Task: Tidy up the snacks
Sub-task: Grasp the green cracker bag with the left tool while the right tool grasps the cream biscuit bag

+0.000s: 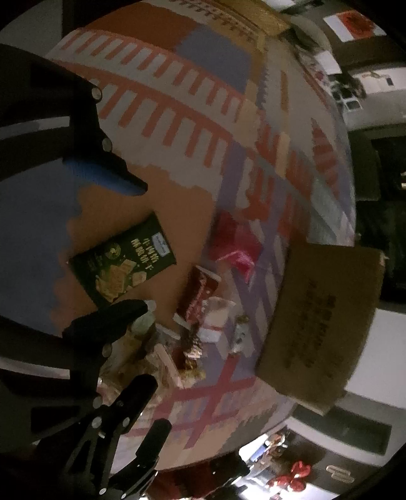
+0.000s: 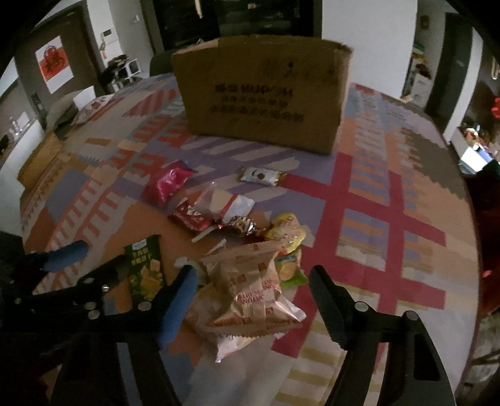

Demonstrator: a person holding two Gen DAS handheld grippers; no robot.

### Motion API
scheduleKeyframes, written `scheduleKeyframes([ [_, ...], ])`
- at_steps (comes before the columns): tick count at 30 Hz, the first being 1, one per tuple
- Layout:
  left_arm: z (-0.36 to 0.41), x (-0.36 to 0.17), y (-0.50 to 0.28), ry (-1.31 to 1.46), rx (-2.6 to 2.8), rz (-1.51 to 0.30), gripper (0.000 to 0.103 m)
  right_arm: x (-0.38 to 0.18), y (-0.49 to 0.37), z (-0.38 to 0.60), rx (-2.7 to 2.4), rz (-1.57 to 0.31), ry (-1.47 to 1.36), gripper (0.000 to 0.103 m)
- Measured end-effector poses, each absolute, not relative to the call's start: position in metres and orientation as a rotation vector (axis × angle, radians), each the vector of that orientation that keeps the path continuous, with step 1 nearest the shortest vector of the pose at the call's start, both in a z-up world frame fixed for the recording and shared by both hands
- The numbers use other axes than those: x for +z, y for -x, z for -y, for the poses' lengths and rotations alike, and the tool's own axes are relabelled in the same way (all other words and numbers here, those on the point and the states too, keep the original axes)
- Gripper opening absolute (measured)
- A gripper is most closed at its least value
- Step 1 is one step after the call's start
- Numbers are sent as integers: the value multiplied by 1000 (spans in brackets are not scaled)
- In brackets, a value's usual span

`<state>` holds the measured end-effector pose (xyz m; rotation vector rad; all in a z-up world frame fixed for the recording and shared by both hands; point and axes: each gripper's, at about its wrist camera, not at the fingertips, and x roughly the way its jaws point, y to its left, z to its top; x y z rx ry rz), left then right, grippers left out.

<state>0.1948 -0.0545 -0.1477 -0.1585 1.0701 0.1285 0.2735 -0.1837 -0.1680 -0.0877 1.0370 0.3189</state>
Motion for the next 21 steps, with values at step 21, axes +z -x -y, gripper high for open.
scheduleKeyframes([
  [21, 70, -187, -216, 181, 201, -1178, 56, -199, -287, 188, 433, -1119, 77, 55],
])
